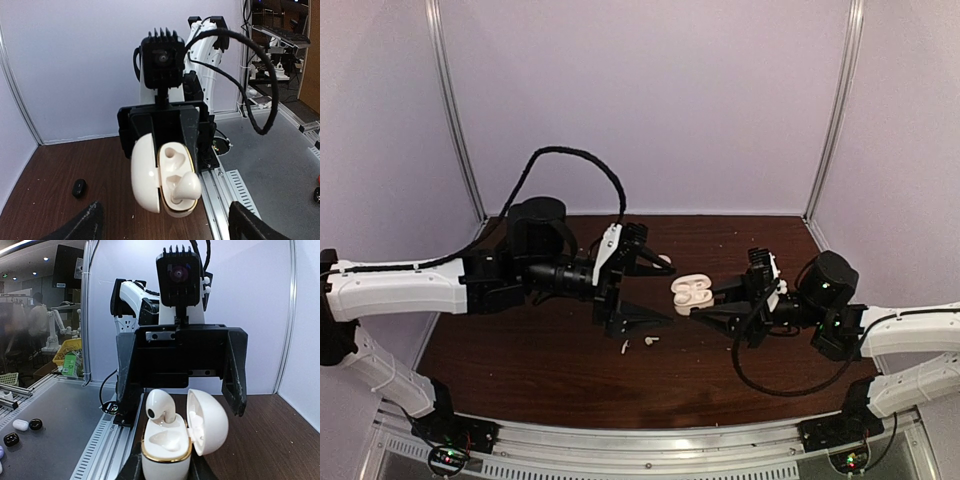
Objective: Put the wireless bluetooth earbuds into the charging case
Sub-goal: Adjust the left earbud in the left side groove of the charging case.
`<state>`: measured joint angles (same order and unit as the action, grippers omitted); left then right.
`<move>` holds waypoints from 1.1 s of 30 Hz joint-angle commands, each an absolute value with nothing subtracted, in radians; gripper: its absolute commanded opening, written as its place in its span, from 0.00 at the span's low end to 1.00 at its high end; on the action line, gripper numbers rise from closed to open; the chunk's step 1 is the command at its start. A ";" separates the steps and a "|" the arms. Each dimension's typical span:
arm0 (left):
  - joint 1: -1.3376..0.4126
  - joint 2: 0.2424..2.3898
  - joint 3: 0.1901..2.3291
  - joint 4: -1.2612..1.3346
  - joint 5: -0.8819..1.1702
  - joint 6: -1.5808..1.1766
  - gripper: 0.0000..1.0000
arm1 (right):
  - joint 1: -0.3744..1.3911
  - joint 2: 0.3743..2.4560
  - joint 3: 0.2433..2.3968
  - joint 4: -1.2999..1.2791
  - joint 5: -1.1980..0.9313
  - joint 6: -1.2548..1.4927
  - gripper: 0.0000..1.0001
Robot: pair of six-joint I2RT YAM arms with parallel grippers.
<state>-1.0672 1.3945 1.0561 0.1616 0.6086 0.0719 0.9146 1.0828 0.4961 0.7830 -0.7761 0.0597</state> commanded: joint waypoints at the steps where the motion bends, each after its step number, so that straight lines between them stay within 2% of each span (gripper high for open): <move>1: -1.071 1.349 1.070 0.224 0.587 0.062 0.86 | 0.920 1.074 0.489 0.817 -0.757 0.070 0.00; 5: -1.071 1.374 1.117 0.204 0.560 0.021 0.78 | 0.921 1.080 0.495 0.809 -0.759 0.064 0.00; 16: -1.071 1.424 1.153 0.220 0.530 -0.058 0.70 | 0.920 1.080 0.501 0.794 -0.762 0.057 0.00; 28: -1.069 1.448 1.148 0.191 0.489 -0.070 0.67 | 0.920 1.058 0.487 0.802 -0.751 0.051 0.00; 33: -1.069 1.439 1.127 0.181 0.508 -0.057 0.72 | 0.920 1.037 0.473 0.815 -0.730 0.058 0.00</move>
<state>-1.0691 1.4349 1.1225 0.1711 0.5137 -0.0620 0.9146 1.0756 0.4862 0.7750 -0.7452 0.0555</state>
